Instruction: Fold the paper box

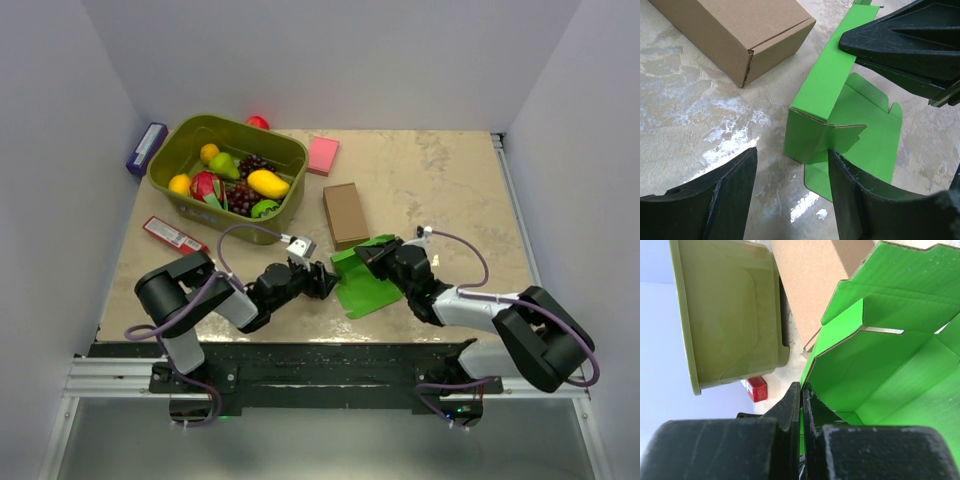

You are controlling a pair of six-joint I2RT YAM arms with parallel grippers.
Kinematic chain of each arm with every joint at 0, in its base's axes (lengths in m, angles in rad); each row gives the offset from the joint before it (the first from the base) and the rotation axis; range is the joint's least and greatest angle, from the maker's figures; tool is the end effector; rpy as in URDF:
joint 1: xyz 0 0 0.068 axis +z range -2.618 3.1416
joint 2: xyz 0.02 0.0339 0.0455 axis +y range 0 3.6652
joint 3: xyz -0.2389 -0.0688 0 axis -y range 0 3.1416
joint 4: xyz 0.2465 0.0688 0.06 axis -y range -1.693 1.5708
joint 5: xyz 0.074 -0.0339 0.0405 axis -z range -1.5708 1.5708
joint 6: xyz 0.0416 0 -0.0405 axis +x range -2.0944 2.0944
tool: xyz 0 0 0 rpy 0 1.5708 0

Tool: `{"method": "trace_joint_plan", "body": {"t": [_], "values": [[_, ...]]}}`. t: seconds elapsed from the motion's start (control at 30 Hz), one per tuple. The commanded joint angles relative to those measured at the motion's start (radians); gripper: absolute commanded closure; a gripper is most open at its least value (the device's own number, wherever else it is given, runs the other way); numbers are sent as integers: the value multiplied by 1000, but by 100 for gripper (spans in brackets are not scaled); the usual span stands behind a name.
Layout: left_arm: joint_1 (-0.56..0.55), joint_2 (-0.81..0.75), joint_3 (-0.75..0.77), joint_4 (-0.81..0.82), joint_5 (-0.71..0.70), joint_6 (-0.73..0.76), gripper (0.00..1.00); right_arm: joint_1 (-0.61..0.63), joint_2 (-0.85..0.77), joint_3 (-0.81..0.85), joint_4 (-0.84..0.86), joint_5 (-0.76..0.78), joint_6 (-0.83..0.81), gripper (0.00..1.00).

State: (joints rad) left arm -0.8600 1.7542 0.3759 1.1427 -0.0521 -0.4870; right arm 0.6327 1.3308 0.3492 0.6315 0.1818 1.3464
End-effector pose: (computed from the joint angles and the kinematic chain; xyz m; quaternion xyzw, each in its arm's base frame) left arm 0.1856 -0.2123 0.0910 0.1297 0.7744 -0.3700 0.4965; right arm 0.2125 0.1465 0.1345 0.3338 0.7465 0.4362 0.3756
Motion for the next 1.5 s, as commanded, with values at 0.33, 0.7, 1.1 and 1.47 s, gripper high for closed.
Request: {"method": "trace_joint_plan", "body": {"t": [0.33, 0.7, 1.1, 1.47], "values": [[-80, 39, 60, 51, -170, 111, 39, 1, -88, -151, 31, 56, -24, 100], [-112, 96, 87, 100, -192, 151, 39, 1, -114, -190, 14, 76, -30, 100], [-126, 142, 113, 176, -252, 194, 39, 1, -114, -191, 5, 68, -32, 100], [-146, 172, 141, 184, -373, 223, 54, 2, -113, -185, -3, 62, -23, 100]]}}
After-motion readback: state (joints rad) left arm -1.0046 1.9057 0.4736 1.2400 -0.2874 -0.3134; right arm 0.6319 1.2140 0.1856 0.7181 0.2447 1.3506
